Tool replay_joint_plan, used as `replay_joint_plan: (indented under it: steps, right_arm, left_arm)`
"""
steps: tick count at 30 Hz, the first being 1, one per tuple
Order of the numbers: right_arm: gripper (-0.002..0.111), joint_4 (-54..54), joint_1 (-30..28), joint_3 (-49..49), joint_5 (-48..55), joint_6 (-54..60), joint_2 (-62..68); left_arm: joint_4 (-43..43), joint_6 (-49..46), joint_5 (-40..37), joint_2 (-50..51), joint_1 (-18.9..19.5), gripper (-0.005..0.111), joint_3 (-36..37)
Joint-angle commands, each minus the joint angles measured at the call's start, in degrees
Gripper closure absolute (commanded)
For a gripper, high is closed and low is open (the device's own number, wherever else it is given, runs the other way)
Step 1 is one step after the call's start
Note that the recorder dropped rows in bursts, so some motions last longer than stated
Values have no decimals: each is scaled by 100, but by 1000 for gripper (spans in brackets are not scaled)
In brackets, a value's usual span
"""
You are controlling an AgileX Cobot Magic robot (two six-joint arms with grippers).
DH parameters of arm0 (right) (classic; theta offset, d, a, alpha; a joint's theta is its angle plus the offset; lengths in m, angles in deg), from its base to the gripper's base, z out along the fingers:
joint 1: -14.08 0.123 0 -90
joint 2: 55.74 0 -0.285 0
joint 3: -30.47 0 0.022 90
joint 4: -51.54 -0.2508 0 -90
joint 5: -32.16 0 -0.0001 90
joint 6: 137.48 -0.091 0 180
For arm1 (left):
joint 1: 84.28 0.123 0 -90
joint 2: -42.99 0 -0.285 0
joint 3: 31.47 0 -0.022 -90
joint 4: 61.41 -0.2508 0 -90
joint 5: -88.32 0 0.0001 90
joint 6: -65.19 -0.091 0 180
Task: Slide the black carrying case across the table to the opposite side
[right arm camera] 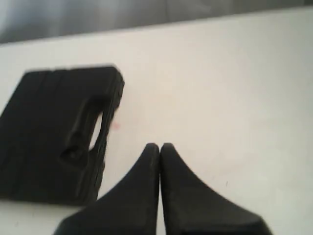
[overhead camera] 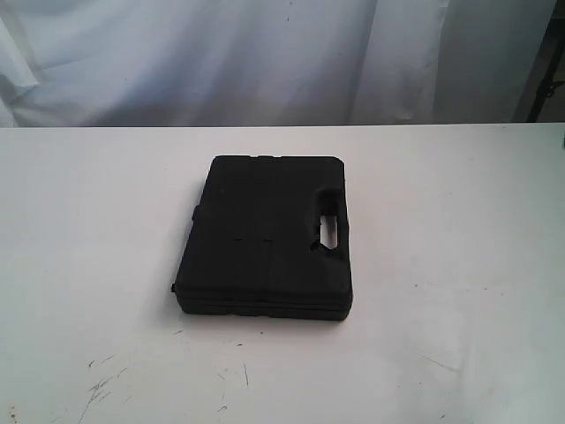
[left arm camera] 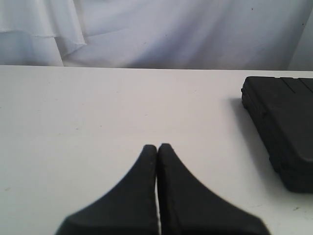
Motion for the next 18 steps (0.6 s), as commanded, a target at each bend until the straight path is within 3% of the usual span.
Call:
replay_joint_plan:
  steps: [1,11,18]
  right_arm:
    - [108,-218,111,-145,849,-15,524]
    - [108,-499,111,-193,689,99,632]
    - [108,-484,408,-1057,1165,53,1523]
  left_arm:
    - [-18,-3,30,-22,-30,107,27]
    - [-18,-3,30,-22,-30,107,27]
    - [-18,-3,30,-22,-30,107,27]
